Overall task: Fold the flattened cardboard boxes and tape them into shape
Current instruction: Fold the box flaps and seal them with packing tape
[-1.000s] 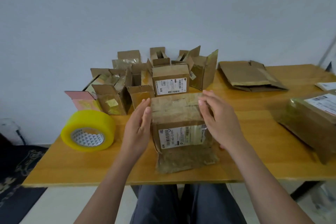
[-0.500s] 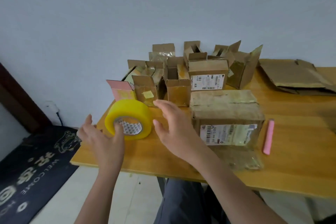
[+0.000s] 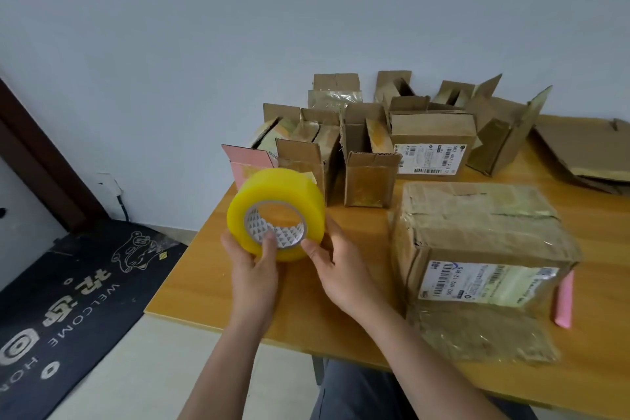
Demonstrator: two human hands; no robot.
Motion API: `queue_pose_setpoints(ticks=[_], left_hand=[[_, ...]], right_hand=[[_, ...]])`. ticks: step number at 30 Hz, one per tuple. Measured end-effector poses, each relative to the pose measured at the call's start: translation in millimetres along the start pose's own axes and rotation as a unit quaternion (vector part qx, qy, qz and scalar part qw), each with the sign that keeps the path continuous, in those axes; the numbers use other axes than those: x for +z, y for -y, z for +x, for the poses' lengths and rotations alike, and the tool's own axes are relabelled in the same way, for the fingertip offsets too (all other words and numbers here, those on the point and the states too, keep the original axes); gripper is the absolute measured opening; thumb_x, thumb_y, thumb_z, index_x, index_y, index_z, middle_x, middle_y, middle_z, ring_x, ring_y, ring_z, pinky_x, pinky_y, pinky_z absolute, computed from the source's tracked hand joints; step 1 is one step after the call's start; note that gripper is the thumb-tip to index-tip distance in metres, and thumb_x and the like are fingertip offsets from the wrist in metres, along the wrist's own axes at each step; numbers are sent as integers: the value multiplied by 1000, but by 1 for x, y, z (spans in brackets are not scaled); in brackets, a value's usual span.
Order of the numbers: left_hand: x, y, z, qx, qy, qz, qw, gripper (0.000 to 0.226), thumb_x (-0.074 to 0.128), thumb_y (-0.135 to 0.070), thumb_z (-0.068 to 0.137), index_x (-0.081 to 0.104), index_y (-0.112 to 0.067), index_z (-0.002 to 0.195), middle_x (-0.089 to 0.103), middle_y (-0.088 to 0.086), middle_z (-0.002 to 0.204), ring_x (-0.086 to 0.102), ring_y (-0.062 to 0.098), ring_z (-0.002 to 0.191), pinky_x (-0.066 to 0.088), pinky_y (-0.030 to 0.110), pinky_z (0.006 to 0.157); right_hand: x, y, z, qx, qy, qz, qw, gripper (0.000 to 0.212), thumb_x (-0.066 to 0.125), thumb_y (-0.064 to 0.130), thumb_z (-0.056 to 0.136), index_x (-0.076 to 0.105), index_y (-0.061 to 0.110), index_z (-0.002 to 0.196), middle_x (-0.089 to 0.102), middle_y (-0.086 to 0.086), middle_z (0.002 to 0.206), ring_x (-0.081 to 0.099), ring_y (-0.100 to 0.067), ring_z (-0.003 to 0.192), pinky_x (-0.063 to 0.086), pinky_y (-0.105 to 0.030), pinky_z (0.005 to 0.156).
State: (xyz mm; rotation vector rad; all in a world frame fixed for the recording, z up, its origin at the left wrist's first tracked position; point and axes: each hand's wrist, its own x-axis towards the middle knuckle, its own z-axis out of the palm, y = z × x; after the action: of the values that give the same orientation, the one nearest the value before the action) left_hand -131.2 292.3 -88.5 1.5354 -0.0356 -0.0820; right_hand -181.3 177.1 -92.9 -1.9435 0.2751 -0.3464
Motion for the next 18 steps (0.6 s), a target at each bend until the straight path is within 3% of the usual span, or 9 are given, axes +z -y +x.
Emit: queue_pose_setpoints(ticks=[3, 7, 11, 13, 15, 17, 18], left_hand=[[10, -8, -3, -37, 82, -159, 983, 41, 50, -24, 101, 32, -40, 133, 58, 5, 127, 69, 34, 102, 60, 50, 77], [20, -22, -9, -6, 92, -184, 979, 38, 42, -21, 104, 28, -35, 136, 58, 9, 130, 71, 35, 97, 60, 41, 70], [24, -56, -3, 33, 77, -238, 968, 34, 38, -17, 106, 25, -27, 136, 58, 13, 130, 70, 40, 96, 59, 47, 74], [21, -75, 1, 39, 71, -264, 961, 33, 39, -14, 106, 27, -24, 134, 59, 15, 130, 70, 42, 96, 59, 48, 74], [18, -88, -2, 19, 74, -289, 954, 33, 39, -12, 105, 29, -24, 134, 59, 14, 130, 70, 41, 96, 59, 50, 75], [16, -95, -7, 0, 76, -301, 950, 33, 39, -10, 105, 30, -25, 133, 57, 15, 130, 70, 44, 94, 57, 56, 79], [15, -97, -10, -5, 77, -306, 949, 33, 38, -10, 105, 29, -26, 133, 57, 17, 130, 69, 46, 93, 56, 58, 81]], right_hand=[[-4, 1, 0, -5, -24, 44, 999, 39, 51, 40, 97, 47, 30, 135, 60, 17, 120, 56, 9, 104, 42, -1, 81], [-18, 13, -3, -48, -44, 59, 996, 37, 54, 36, 96, 47, 31, 132, 62, 19, 117, 57, 10, 107, 45, -7, 87], [-33, 50, 12, -117, -45, 77, 989, 51, 62, 36, 93, 48, 23, 140, 68, 10, 117, 63, 1, 108, 52, -20, 90], [-40, 65, 19, -118, -22, 85, 989, 56, 65, 42, 89, 47, 30, 140, 67, 8, 122, 62, -3, 113, 53, -29, 96], [-49, 73, 18, -97, 2, 115, 989, 52, 63, 49, 85, 47, 42, 134, 62, 10, 130, 57, 1, 118, 50, -26, 100], [-59, 76, 12, -60, 5, 177, 982, 61, 57, 57, 81, 46, 38, 138, 57, 13, 136, 54, 11, 115, 48, -16, 96], [-64, 76, 8, -38, 1, 186, 982, 66, 53, 62, 80, 47, 35, 139, 57, 13, 136, 53, 12, 115, 47, -18, 99]])
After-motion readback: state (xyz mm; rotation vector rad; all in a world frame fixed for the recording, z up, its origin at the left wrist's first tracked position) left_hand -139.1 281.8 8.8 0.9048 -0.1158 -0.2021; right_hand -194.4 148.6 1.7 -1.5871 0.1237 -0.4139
